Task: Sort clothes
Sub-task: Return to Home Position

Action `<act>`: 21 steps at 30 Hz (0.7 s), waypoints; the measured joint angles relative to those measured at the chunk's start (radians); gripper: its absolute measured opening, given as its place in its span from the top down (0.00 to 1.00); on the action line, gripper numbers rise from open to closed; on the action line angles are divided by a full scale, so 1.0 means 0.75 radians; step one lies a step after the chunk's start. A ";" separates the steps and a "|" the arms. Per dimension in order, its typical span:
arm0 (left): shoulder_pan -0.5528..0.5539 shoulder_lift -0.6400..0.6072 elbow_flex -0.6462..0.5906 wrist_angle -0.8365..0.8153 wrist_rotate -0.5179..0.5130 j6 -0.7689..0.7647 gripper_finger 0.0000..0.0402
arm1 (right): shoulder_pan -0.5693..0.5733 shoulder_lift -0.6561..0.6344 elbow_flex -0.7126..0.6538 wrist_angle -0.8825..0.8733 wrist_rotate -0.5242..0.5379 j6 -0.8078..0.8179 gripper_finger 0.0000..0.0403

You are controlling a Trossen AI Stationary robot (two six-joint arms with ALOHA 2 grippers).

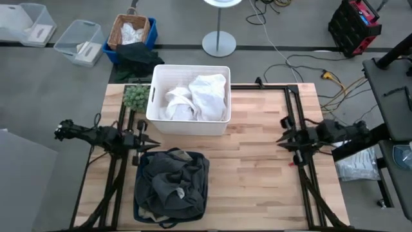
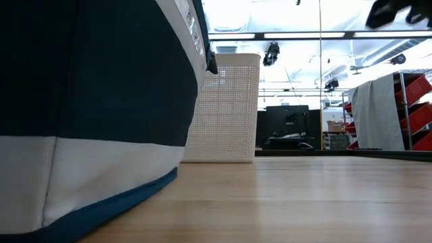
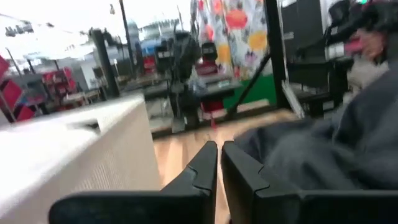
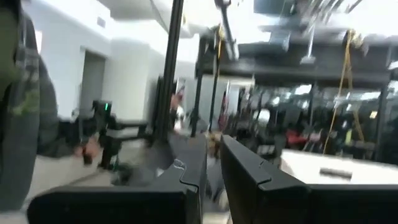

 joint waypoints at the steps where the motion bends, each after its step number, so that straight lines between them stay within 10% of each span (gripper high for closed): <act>1: 0.001 -0.001 -0.017 -0.010 -0.001 -0.003 0.98 | -0.007 -0.003 -0.030 0.019 -0.004 0.001 0.90; 6: 0.005 0.029 -0.068 0.007 -0.059 -0.064 0.98 | -0.011 0.008 -0.216 0.113 -0.034 -0.028 0.90; 14: 0.004 0.142 -0.020 -0.012 -0.097 -0.075 0.98 | -0.005 0.052 -0.214 -0.192 -0.321 -0.668 0.88; 21: 0.004 0.208 0.009 -0.003 -0.097 -0.075 0.98 | -0.005 0.087 -0.214 -0.216 -0.301 -0.582 0.90</act>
